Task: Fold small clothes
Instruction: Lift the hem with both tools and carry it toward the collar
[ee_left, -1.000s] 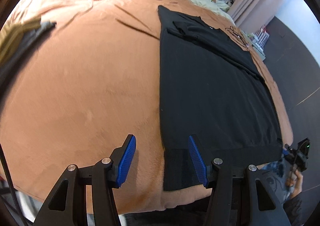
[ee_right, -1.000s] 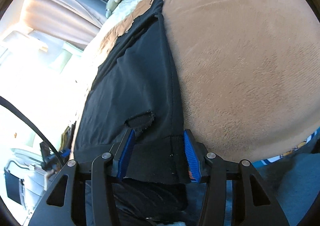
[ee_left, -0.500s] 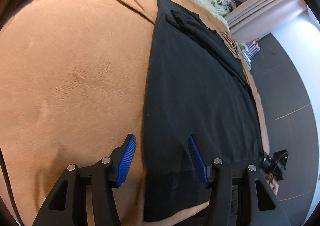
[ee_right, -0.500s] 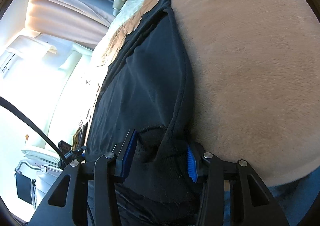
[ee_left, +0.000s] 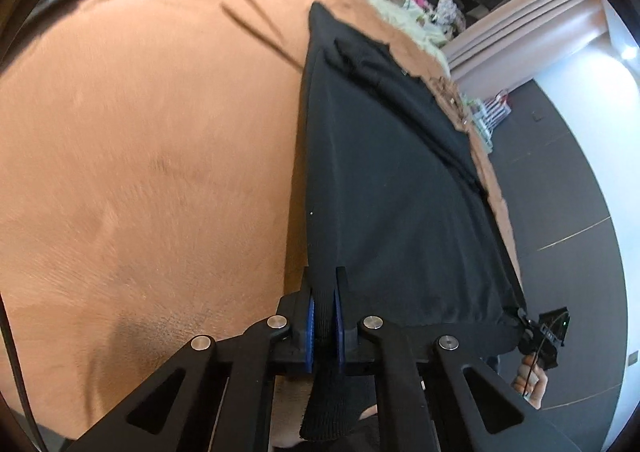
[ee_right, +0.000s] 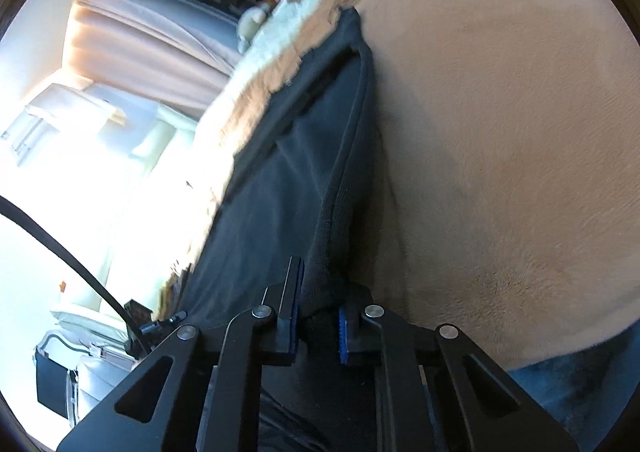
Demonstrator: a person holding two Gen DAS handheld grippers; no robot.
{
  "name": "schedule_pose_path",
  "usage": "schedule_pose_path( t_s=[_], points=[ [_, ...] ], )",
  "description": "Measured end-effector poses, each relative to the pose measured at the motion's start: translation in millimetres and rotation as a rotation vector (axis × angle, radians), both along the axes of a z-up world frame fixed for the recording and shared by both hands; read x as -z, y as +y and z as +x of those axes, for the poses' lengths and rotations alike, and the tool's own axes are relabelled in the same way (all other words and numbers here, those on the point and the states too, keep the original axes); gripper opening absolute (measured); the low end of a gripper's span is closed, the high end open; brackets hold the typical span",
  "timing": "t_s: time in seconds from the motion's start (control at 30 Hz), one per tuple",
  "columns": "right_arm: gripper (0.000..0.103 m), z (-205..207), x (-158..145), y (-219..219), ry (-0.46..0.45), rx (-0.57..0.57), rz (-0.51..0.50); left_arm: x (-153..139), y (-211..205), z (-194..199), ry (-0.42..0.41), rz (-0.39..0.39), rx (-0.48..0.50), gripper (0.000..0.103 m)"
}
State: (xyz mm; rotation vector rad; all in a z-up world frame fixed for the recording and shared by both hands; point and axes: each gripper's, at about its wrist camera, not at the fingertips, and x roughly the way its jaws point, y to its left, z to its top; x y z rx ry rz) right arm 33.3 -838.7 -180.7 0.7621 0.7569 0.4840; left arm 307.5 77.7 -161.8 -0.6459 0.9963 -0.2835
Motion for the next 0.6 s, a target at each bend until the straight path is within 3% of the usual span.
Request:
schedule_pose_path(
  t_s=[0.33, 0.6],
  points=[
    [0.008, -36.4, -53.3, 11.2, -0.143, -0.028, 0.028, -62.1, 25.3, -24.5, -0.110, -0.077, -0.051, 0.007],
    [0.008, -80.5, -62.3, -4.5, -0.207, -0.048, 0.036, -104.8, 41.2, -73.9, -0.168, -0.102, -0.053, 0.007]
  ],
)
